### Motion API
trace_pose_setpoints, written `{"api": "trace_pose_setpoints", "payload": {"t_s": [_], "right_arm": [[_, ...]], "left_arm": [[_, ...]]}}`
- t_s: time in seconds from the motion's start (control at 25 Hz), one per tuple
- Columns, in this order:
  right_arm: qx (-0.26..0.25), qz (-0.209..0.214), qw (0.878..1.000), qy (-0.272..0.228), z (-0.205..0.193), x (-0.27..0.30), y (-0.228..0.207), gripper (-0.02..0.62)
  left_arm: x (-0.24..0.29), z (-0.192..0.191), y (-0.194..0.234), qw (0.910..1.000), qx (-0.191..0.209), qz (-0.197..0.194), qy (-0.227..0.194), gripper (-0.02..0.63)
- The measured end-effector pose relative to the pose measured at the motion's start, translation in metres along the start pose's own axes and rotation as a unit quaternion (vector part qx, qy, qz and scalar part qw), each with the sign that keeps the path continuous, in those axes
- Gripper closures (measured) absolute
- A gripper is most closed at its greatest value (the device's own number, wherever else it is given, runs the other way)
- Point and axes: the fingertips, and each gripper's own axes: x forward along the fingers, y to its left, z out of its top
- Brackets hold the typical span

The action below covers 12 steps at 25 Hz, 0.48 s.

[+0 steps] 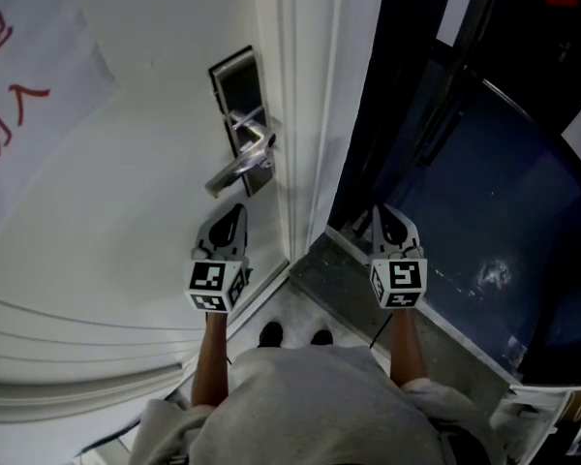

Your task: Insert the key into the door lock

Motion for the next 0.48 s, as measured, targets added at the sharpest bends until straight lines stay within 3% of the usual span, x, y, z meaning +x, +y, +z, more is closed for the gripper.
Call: {"api": "trace_pose_setpoints", "payload": {"t_s": [0.48], "right_arm": [[0.000,0.009,1.000,0.004,-0.0022,0.0051,0.0069,0.574]], "left_arm": [[0.0050,-0.0021,-0.0017,1.0000,-0.001,-0.002,0.002,0.589]]}}
